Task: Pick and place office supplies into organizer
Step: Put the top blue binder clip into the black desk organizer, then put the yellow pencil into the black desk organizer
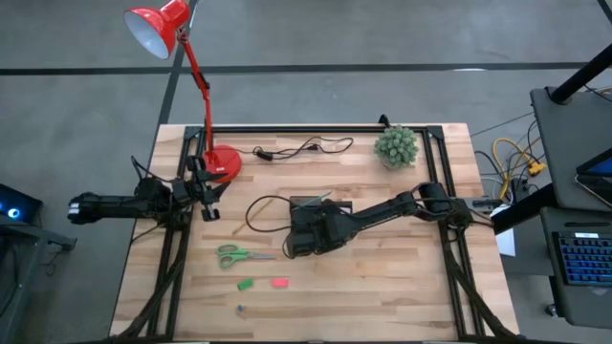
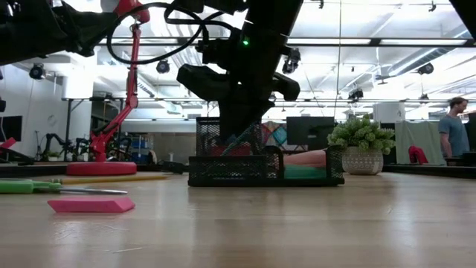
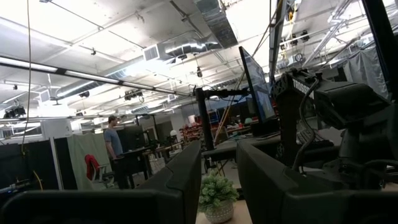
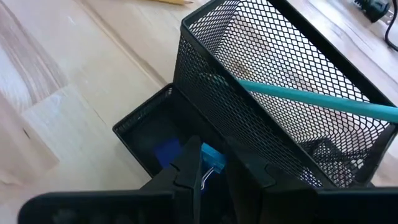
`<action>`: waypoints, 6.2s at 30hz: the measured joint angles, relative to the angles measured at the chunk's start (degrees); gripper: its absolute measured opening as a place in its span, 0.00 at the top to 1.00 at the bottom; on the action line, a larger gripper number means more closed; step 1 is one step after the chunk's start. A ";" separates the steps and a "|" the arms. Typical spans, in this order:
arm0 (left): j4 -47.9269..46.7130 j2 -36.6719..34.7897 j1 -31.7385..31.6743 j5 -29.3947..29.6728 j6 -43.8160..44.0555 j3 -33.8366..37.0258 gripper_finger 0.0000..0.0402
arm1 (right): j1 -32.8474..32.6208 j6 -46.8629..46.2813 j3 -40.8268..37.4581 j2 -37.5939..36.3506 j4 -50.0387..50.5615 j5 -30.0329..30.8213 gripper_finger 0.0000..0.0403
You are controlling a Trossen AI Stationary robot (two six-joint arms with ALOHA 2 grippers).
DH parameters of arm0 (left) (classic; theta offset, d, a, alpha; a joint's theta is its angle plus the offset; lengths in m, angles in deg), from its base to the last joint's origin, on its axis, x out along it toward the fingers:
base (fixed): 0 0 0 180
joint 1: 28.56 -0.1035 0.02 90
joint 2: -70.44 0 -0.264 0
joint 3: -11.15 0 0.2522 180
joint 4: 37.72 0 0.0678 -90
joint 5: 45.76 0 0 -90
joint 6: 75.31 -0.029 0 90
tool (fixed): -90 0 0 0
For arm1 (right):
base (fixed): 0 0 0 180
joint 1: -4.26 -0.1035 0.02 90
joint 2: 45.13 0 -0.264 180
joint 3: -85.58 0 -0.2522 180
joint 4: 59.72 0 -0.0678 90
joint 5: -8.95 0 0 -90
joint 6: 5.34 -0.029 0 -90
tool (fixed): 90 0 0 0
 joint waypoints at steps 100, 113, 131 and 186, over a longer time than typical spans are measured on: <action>0.09 0.52 0.02 0.02 3.27 0.00 0.78 | -22.78 42.67 -7.66 -12.91 -23.89 -24.43 0.98; 0.09 0.59 0.00 0.00 3.26 0.00 0.78 | -13.18 56.03 -44.79 -37.96 -59.69 -23.36 0.98; -0.44 4.61 0.02 0.00 3.34 0.01 0.78 | -0.78 67.27 -77.98 -86.03 -66.54 -21.62 0.98; -73.73 63.73 -0.01 1.51 55.85 -41.98 0.57 | -0.50 82.82 -83.19 -99.32 -72.18 -16.45 0.98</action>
